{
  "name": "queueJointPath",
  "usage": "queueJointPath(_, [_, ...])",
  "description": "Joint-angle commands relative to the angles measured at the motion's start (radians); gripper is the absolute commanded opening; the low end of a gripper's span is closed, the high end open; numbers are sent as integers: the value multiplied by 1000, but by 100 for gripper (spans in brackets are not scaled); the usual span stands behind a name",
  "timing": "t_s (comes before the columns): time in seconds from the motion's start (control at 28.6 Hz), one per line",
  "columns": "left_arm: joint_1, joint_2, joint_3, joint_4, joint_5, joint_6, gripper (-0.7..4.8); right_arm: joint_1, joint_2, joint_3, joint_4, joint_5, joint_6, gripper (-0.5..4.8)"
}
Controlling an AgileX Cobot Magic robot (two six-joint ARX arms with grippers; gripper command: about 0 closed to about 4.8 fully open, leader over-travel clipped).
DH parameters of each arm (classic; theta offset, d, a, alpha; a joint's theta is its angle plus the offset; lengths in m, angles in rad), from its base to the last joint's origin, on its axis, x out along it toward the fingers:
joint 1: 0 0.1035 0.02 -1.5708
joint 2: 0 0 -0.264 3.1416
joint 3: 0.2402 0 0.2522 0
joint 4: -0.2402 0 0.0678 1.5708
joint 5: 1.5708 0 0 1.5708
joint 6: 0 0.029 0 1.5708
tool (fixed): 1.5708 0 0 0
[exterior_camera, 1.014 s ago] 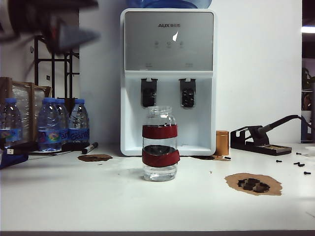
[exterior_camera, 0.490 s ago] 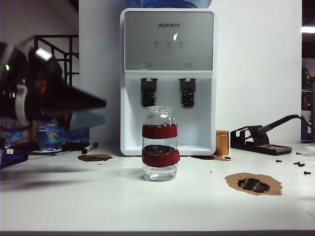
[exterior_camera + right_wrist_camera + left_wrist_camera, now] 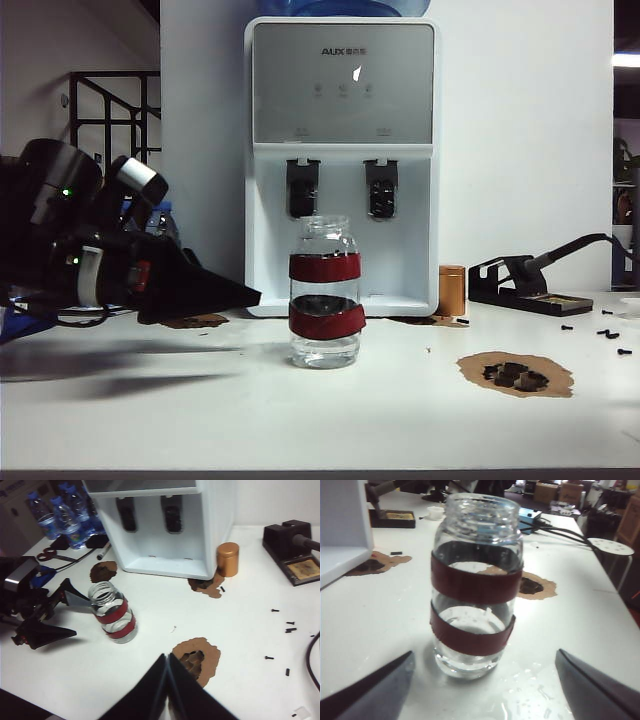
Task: Pick up the water bottle with two loops of red belts, then reach the front water dispenser and gently press the gray-black baffle horizontally to get a little water.
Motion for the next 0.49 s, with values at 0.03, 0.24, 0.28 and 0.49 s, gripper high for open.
queueJointPath(0.03, [-19, -3, 5, 14, -6, 9, 479, 2, 3, 7, 16, 26, -7, -3])
queueJointPath(0.24, [-89, -3, 6, 34, -134, 9, 479, 2, 3, 7, 36, 61, -11, -3])
queueJointPath(0.28, [-98, -3, 6, 34, -138, 9, 479, 2, 3, 7, 43, 72, -12, -3])
queueJointPath(0.49, [-129, -1, 24, 35, -220, 9, 479, 2, 3, 7, 77, 82, -11, -3])
